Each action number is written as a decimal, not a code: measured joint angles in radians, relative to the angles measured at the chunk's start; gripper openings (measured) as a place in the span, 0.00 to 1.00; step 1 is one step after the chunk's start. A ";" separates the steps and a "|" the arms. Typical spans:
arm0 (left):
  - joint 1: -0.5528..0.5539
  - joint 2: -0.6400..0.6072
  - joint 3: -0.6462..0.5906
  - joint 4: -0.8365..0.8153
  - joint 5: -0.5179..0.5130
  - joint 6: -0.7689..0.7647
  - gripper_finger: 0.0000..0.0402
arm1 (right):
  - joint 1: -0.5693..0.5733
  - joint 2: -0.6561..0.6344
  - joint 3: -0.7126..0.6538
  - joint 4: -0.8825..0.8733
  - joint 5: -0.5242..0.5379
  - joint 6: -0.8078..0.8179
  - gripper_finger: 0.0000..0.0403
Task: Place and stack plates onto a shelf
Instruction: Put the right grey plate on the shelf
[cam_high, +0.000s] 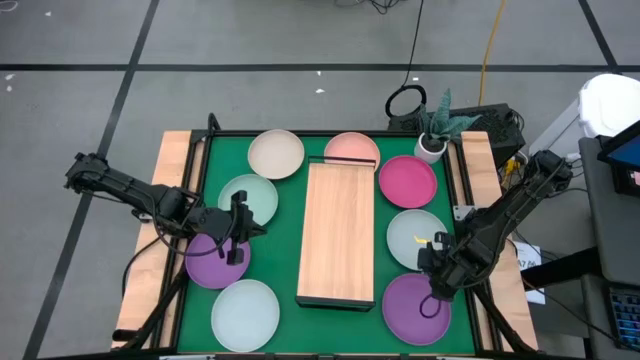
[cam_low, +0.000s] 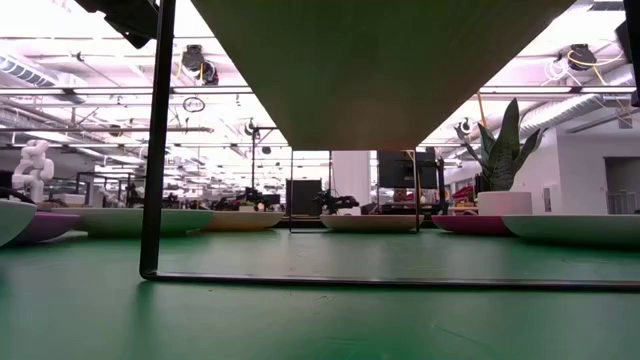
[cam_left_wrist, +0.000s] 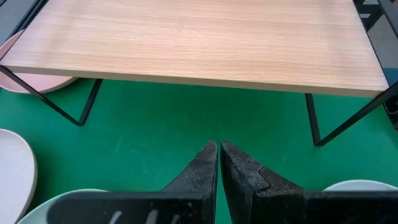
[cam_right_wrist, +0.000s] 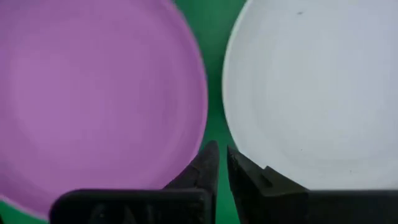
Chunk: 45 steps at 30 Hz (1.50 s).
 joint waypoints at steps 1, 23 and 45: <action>0.000 0.000 0.000 0.000 0.000 0.000 0.06 | 0.010 0.000 0.000 -0.011 0.001 -0.030 0.07; 0.000 0.000 -0.001 0.023 -0.001 0.003 0.06 | 0.024 0.000 -0.164 0.006 0.007 -0.224 0.33; 0.000 0.000 -0.001 0.023 -0.002 0.021 0.06 | 0.023 0.002 -0.206 0.139 0.048 -0.296 0.01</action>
